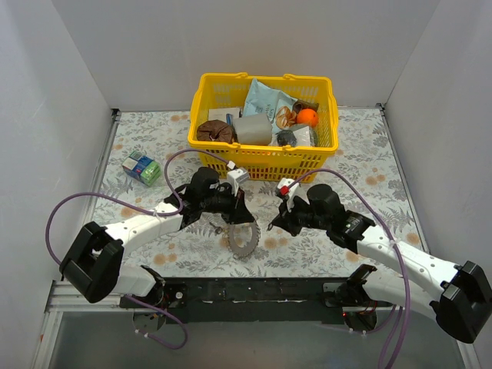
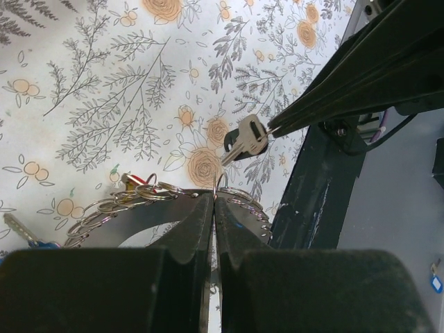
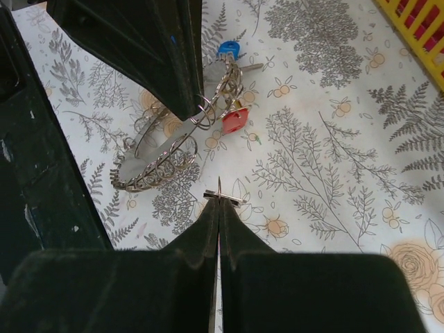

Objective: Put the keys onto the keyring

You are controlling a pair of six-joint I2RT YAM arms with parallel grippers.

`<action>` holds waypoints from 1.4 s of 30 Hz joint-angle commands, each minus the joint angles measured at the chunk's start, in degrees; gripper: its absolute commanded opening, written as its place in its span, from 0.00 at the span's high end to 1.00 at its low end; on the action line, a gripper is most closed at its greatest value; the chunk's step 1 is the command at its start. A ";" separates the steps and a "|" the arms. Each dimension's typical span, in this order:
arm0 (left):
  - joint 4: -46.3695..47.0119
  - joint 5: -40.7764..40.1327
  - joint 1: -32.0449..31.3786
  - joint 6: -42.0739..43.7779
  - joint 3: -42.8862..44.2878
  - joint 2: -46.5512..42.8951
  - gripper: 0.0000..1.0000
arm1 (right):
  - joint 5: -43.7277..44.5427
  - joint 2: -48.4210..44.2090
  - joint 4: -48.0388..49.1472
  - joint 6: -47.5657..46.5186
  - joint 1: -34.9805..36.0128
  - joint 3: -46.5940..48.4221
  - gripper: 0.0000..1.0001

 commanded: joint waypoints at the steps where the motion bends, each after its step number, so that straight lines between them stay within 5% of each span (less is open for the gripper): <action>1: 2.29 1.24 -1.42 2.31 2.58 -0.60 1.00 | -4.42 1.42 2.80 -2.14 -0.26 3.74 0.99; 42: -2.19 -8.87 -7.57 7.23 3.81 -0.50 1.00 | -11.01 5.55 3.51 -1.36 -0.26 4.27 0.99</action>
